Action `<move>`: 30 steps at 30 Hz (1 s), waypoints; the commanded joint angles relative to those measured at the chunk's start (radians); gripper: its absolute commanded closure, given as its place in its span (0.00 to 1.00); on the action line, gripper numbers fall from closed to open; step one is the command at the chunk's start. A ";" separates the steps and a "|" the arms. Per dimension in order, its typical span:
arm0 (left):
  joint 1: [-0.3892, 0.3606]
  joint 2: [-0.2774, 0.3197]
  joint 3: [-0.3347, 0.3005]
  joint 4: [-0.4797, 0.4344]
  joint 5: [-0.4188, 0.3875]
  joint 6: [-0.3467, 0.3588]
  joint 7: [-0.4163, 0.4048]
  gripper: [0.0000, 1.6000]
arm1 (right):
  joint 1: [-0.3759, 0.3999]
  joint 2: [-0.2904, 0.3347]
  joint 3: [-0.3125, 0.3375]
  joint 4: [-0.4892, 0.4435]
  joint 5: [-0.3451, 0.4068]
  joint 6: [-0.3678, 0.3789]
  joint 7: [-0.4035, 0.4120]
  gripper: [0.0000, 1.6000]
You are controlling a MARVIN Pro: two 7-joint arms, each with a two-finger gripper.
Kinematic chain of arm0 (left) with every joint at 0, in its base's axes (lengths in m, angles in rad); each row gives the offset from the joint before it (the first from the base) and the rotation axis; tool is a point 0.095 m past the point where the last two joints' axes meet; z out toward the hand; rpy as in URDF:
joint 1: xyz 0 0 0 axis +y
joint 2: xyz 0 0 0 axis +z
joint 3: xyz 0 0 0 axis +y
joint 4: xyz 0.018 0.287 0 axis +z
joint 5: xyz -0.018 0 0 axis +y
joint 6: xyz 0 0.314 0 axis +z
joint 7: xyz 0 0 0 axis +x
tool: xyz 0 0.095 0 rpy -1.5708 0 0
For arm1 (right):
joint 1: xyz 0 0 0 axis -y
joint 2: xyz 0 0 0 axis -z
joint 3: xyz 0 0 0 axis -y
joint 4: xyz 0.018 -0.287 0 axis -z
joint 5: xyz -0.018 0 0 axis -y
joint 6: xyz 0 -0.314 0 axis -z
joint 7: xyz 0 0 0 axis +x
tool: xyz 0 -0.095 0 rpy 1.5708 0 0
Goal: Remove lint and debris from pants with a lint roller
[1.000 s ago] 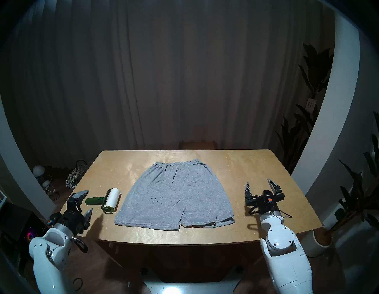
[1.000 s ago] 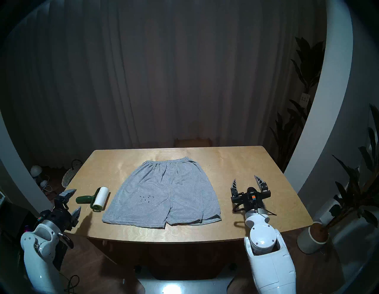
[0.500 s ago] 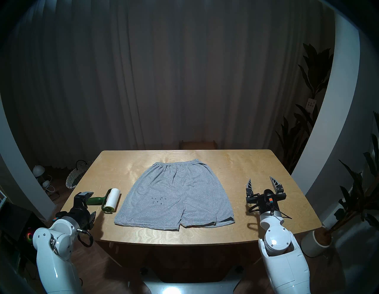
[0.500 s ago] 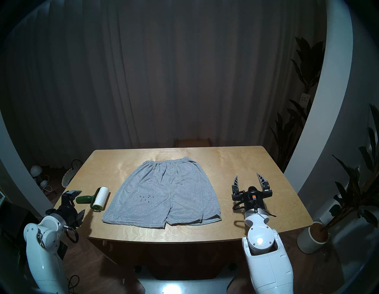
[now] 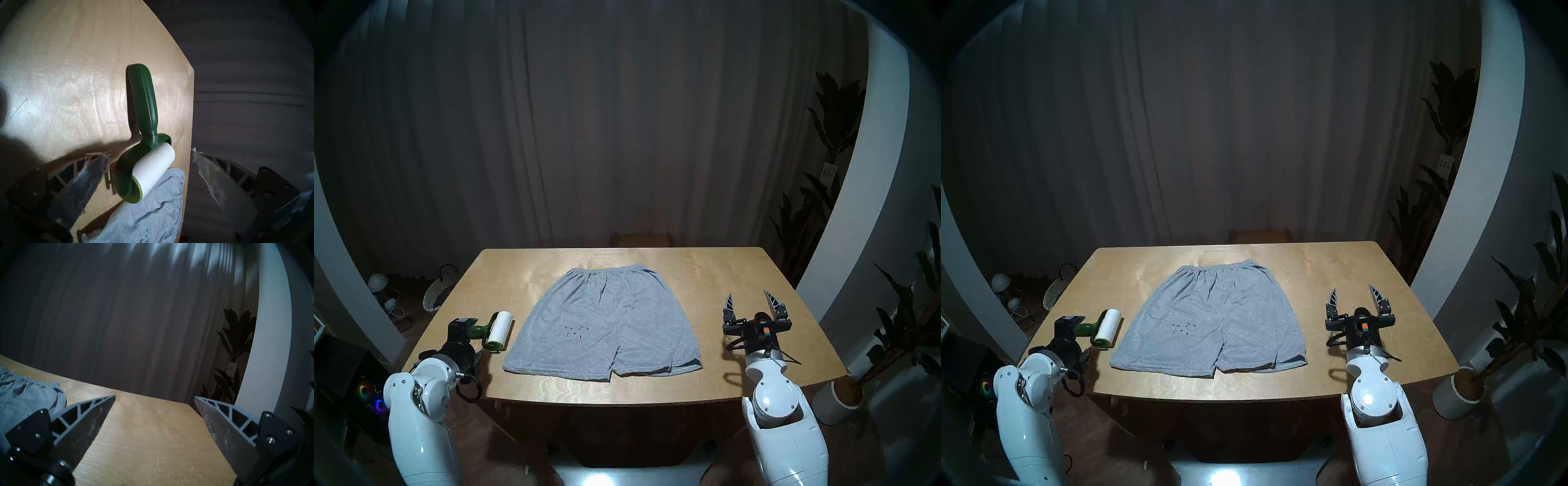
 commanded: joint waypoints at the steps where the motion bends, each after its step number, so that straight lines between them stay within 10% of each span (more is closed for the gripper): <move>1: -0.023 0.023 -0.009 0.013 0.011 -0.002 -0.036 0.00 | -0.021 -0.004 -0.004 -0.079 -0.006 0.017 -0.002 0.00; 30: -0.147 0.150 0.012 0.284 0.047 0.060 -0.139 0.00 | -0.088 -0.035 -0.050 -0.227 -0.084 0.106 -0.076 0.00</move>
